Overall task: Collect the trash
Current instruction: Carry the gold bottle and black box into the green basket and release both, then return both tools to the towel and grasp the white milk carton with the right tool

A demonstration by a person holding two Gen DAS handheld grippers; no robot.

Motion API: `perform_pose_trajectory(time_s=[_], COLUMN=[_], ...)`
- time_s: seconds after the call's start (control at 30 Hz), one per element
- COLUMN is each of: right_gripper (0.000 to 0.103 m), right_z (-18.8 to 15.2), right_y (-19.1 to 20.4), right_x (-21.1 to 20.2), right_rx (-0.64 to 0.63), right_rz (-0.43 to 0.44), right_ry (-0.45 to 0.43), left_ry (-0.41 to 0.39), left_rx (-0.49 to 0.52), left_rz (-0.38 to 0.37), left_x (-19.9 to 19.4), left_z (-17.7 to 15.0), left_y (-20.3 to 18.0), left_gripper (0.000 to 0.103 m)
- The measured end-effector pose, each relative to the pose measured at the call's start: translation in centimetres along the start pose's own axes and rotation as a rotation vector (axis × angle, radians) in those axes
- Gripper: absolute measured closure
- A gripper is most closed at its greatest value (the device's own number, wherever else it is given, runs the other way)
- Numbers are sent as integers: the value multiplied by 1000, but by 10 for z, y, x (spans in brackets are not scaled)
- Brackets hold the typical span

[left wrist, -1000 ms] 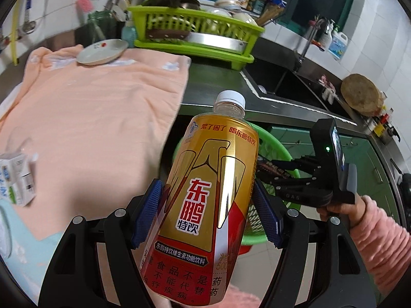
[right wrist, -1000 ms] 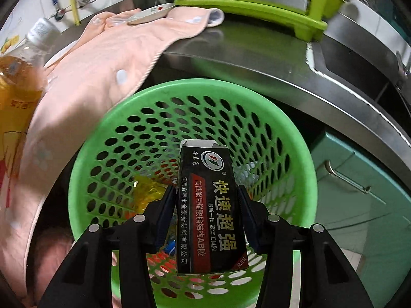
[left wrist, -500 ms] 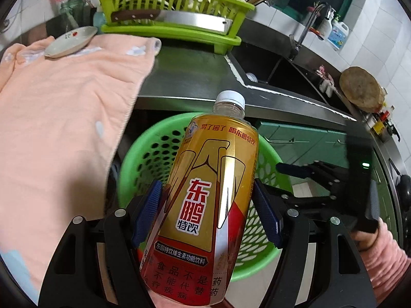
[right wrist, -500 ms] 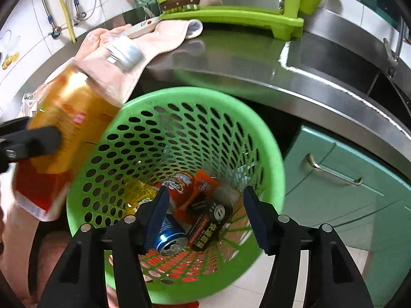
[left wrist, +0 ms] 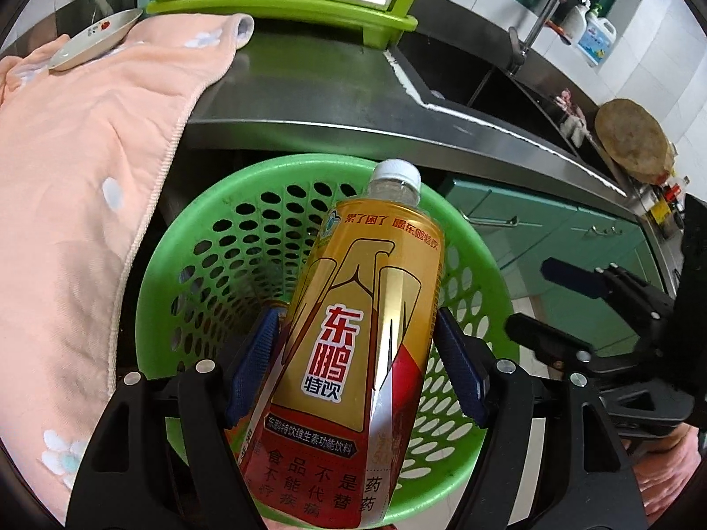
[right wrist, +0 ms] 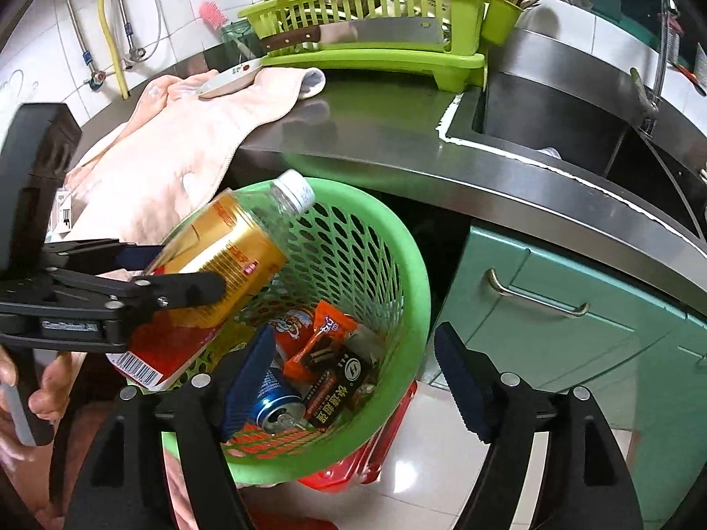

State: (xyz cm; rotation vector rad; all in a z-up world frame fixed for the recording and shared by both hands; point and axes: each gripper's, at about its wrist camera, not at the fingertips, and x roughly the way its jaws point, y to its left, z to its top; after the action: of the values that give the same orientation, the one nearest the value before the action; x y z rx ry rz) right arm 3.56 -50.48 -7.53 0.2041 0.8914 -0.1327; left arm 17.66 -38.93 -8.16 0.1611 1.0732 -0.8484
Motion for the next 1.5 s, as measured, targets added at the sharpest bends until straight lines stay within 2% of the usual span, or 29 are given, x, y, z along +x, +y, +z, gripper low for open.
perform_pose_trajectory(time_s=[0.17, 0.33, 0.73, 1.13, 1.5], right_gripper=[31, 31, 27, 26, 22], right_z=[-1, -1, 9, 24, 43], right_y=[2, 9, 44, 110, 195], right_x=[-2, -4, -10, -3, 11], right_rx=[0, -6, -57, -148, -274], right_rz=[5, 9, 45, 122, 208], right_ry=[-2, -4, -26, -24, -15], left_ry=[-14, -32, -113, -204, -278], left_rx=[-5, -10, -42, -142, -265], left_rz=[-17, -4, 76, 166, 327], left_x=[-3, -14, -76, -145, -217], left_z=[-1, -5, -25, -67, -113], left_y=[5, 14, 47, 105, 184], left_gripper=[26, 26, 26, 26, 26])
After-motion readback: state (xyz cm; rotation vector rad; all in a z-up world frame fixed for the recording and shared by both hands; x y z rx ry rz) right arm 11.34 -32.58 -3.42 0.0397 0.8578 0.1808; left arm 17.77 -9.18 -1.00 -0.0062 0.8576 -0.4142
